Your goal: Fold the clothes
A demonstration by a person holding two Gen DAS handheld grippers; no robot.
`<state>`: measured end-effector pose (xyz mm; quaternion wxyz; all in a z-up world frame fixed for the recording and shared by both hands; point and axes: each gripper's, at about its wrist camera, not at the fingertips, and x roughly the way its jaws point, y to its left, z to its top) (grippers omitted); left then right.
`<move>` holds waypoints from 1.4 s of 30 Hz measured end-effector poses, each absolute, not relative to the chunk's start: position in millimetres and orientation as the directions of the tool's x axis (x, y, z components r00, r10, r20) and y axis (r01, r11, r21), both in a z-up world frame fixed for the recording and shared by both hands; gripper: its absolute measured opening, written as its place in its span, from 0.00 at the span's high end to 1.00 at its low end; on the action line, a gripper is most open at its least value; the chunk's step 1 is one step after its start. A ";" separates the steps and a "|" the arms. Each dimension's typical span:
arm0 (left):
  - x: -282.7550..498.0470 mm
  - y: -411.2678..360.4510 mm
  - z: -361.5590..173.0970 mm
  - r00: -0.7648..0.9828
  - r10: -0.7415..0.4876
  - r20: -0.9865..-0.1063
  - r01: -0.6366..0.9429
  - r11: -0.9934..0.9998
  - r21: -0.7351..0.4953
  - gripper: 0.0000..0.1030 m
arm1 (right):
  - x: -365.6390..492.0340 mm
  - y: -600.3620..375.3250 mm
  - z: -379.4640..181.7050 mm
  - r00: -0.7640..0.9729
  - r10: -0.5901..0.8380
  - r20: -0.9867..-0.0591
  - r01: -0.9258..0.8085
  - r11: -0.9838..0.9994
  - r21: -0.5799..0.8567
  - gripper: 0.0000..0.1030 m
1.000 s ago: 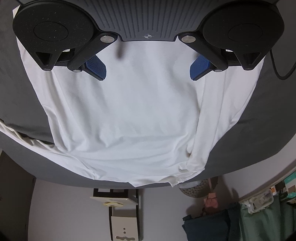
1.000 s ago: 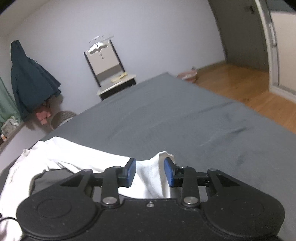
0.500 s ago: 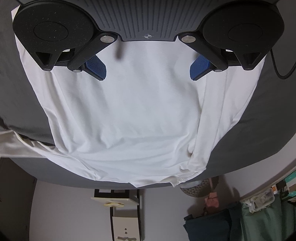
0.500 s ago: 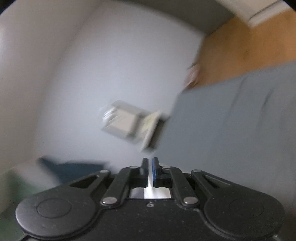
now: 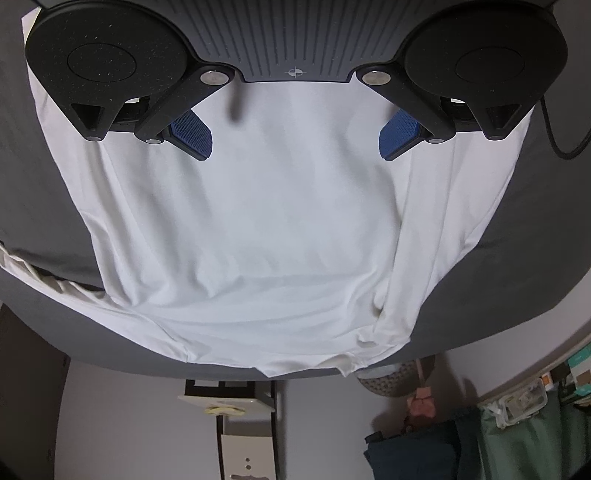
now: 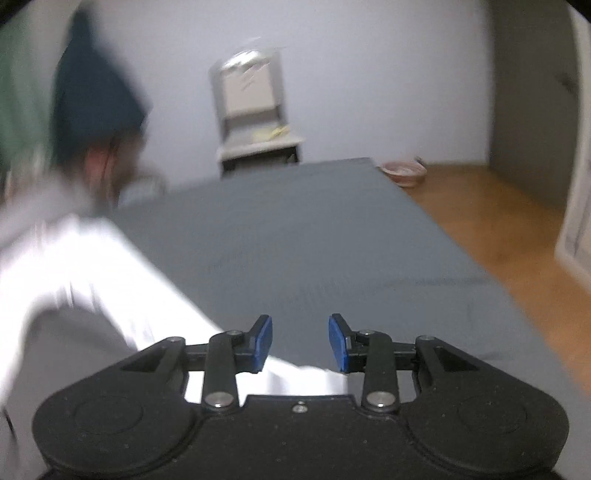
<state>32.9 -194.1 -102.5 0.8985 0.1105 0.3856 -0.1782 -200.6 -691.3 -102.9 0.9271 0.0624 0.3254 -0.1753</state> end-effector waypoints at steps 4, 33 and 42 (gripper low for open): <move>28.3 -197.6 -100.7 0.645 -0.239 -0.725 0.424 0.902 0.080 0.05 | -197.0 -680.8 -104.9 0.672 -0.237 -0.702 0.231 0.967 -0.105 0.68; 28.9 -200.7 -107.0 0.640 -0.215 -0.738 0.429 0.896 0.111 0.05 | -158.9 -769.1 -119.3 0.643 -0.175 -0.746 0.629 0.677 0.383 0.96; 31.5 -202.6 -108.9 0.638 -0.201 -0.744 0.423 0.898 0.120 0.05 | -159.7 -767.5 -147.0 0.614 -0.294 -0.732 0.698 0.634 0.332 0.73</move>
